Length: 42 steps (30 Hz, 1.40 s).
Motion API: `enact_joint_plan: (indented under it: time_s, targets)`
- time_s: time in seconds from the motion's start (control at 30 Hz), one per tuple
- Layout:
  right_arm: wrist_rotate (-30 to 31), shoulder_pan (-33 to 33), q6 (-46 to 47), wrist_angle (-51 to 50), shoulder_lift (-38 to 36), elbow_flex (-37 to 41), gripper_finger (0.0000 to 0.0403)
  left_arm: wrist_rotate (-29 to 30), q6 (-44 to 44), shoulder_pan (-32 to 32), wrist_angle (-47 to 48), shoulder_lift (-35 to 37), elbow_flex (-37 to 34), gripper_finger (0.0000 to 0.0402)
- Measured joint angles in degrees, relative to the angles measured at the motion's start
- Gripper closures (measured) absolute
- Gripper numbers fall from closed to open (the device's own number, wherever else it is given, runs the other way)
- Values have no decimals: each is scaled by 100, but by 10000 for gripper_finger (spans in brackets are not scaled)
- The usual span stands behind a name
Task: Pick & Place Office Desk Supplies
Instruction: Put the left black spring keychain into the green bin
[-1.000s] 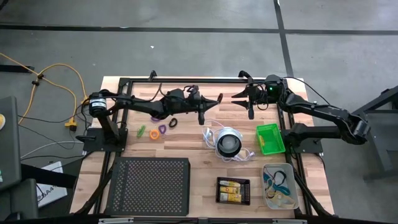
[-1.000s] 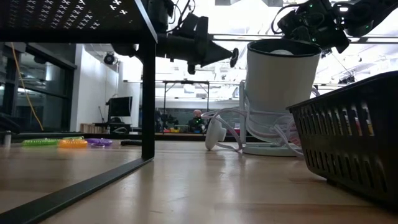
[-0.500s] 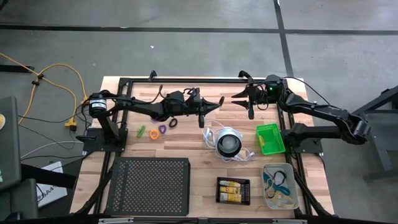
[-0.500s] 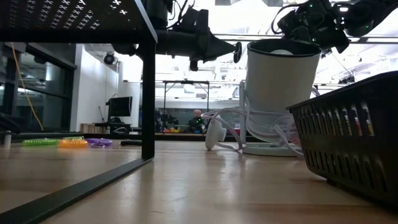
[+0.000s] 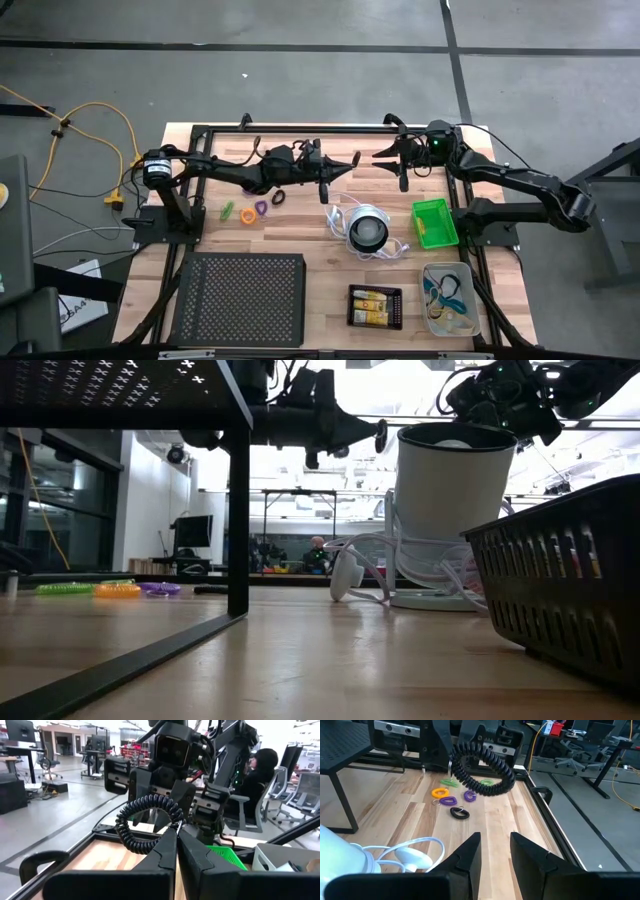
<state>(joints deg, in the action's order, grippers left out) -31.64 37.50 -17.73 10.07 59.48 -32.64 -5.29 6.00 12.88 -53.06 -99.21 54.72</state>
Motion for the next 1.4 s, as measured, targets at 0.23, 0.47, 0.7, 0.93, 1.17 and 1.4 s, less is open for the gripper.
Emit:
enact_joint_plan:
  time_s: [0.23, 0.47, 0.7, 0.93, 1.17, 1.4]
  targets:
    - [-37, -87, 5, 163, 2, 2, 310, 68, -2, 0, 3, 1, 0, 401]
    - [-128, -436, 8, 315, 2, 2, 310, 111, -15, 22, 3, 1, -2, 401]
    - [347, -690, 8, 514, 2, 2, 310, 110, -13, 22, 5, 1, -2, 401]
    - [405, -715, -31, 889, 2, 2, 310, 109, 2, 22, -15, 1, -2, 401]
    - [625, -715, 123, 909, 2, 2, 310, 109, 2, 22, -21, 1, -4, 401]
    - [800, -715, 223, 949, 2, 2, 310, 108, 2, 22, -21, 1, -4, 401]
